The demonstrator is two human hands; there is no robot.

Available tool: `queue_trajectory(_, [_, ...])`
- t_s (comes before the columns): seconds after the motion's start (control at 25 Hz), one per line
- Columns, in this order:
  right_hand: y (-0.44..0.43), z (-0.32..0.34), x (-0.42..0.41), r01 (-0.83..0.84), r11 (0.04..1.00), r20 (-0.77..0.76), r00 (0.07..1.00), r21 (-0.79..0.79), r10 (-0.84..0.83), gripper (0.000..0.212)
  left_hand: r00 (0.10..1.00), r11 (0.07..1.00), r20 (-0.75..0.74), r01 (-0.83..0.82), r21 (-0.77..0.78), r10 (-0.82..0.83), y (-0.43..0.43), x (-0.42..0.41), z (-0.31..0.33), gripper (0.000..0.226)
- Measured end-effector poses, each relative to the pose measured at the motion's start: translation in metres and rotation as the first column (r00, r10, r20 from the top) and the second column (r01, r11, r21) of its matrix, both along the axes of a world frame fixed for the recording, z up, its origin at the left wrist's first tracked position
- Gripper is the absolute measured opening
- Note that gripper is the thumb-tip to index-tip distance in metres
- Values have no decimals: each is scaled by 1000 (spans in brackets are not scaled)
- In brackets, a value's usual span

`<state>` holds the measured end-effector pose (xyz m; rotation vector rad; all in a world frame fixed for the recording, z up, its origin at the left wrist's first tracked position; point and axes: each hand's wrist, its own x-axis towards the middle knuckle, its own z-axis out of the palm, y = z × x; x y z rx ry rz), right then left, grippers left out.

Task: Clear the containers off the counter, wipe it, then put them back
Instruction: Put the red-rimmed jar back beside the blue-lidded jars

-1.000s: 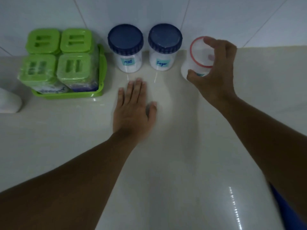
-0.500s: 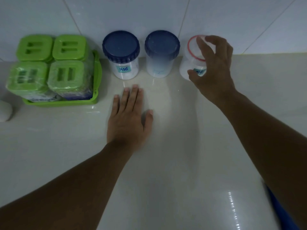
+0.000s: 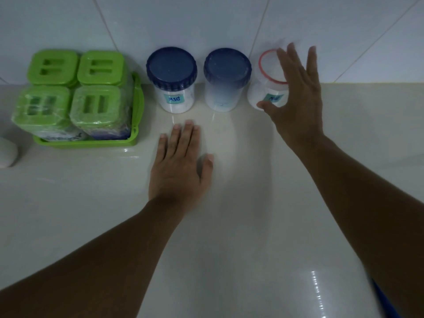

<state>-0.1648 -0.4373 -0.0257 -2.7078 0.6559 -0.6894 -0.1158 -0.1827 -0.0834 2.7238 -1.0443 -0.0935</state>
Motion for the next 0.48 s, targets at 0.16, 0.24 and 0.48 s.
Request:
queue_trajectory(0.16, [37, -5, -22, -89, 996, 59, 994, -32, 90, 71, 1000, 1000, -26, 14, 25, -13, 1, 2, 2, 79])
queue_trajectory(0.24, [61, -6, -33, -129, 992, 51, 990, 4, 129, 64, 994, 999, -97, 43, 5, -43, 2, 5, 6, 83])
queue_trajectory(0.48, [137, -9, -46, -226, 959, 59, 974, 171, 219, 50, 961, 969, -244, 74, -234, -132, 72, 5, 24, 74])
